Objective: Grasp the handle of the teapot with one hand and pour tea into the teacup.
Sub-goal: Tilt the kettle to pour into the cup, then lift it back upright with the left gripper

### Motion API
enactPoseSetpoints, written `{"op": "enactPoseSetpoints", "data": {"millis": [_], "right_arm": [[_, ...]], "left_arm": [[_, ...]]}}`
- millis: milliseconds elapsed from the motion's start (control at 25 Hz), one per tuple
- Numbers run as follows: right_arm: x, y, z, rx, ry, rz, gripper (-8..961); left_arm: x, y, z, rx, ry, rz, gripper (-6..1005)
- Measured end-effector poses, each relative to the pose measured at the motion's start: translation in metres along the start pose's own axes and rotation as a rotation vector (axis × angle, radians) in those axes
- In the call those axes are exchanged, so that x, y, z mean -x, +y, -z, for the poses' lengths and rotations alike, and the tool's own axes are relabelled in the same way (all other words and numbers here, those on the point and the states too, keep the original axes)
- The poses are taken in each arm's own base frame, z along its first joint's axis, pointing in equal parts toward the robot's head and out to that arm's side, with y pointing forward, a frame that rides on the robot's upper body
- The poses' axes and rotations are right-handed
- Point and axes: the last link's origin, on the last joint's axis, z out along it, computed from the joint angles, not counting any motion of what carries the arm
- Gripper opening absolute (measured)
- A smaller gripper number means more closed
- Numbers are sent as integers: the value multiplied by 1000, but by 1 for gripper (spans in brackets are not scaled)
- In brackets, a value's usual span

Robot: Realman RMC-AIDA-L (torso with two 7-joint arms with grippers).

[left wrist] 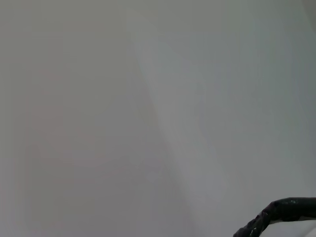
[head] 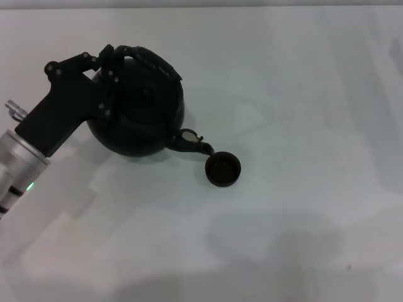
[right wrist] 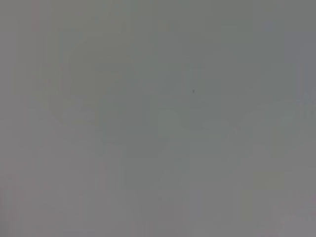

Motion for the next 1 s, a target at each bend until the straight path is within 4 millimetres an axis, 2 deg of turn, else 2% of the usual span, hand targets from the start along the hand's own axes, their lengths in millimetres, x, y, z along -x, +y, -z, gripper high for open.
{"op": "enactPoseSetpoints", "data": {"millis": [480, 1000], "right_arm": [[0, 4, -1, 15, 2, 3, 844], [-3, 6, -1, 19, 9, -33, 844]], "left_arm": [[3, -6, 1, 38, -23, -87, 115], [-1, -10, -14, 123, -1, -135, 112]]}}
